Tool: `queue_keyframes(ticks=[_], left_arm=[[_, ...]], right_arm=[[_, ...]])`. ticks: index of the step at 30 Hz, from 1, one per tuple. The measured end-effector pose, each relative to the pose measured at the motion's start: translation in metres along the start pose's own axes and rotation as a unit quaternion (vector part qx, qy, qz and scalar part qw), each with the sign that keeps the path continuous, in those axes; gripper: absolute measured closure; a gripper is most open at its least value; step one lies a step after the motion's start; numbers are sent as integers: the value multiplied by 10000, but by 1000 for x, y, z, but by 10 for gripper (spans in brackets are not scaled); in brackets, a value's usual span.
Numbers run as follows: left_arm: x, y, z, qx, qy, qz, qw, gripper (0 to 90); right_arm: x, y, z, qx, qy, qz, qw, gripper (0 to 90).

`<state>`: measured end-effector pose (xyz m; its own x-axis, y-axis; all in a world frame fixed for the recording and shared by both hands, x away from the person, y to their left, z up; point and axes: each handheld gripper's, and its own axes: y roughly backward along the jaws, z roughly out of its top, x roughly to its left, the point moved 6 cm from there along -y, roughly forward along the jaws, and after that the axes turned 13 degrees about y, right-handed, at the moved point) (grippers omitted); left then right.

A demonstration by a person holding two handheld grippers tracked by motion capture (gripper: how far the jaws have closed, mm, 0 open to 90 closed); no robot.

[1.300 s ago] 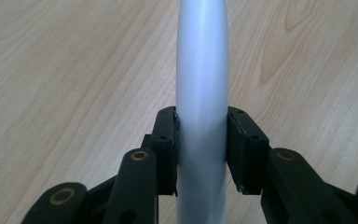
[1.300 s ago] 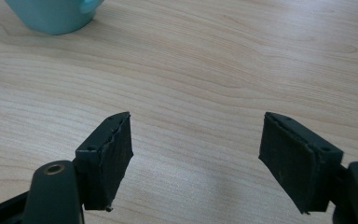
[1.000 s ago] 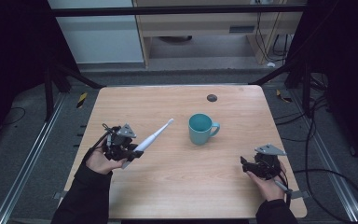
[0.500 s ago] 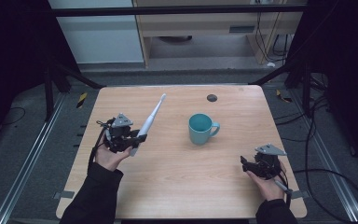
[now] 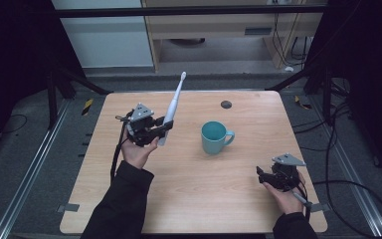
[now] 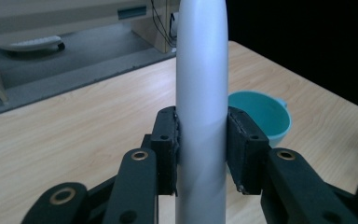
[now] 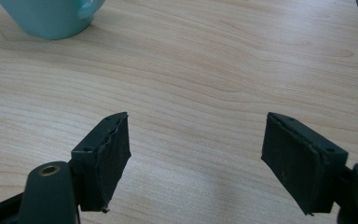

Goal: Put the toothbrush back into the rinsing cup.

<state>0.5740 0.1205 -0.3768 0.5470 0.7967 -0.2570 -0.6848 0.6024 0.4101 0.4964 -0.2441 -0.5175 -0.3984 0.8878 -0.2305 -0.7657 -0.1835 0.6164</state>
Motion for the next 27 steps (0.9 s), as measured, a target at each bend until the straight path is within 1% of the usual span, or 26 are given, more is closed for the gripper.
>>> queue_keyframes(ticks=[1,5,6,7,10,14,19,23,25,26,27], left_arm=[[0,0,0,0,0,0,10000,661],[-9,-13,7,-82,-5,-34,10000,661],[-12,-18,9,-125,-10,-34,9999,661],[-12,-18,9,-125,-10,-34,9999,661],[-16,-25,12,-232,7,-64,9997,660],[-18,-33,14,-375,39,-16,9993,661],[-21,-44,15,-460,54,49,9989,661],[-26,-51,16,-595,74,98,9982,661],[-28,-55,16,-668,91,168,9976,661],[-31,-59,17,-723,124,194,9971,661],[-31,-59,17,-723,124,194,9971,660]], right_arm=[[0,0,0,0,0,0,10000,233],[0,0,0,-18,-14,-3,10000,232],[0,0,0,-17,-15,0,10000,231],[0,0,0,-17,-15,0,10000,231],[0,0,0,-19,-7,2,10000,229],[0,0,0,-16,-12,-5,10000,229],[0,0,0,-12,1,-13,10000,229],[0,0,0,-14,6,-15,10000,228],[0,-1,0,-15,10,-11,10000,228],[0,-1,0,-17,6,-12,10000,228],[0,-1,0,-17,6,-12,10000,228]])
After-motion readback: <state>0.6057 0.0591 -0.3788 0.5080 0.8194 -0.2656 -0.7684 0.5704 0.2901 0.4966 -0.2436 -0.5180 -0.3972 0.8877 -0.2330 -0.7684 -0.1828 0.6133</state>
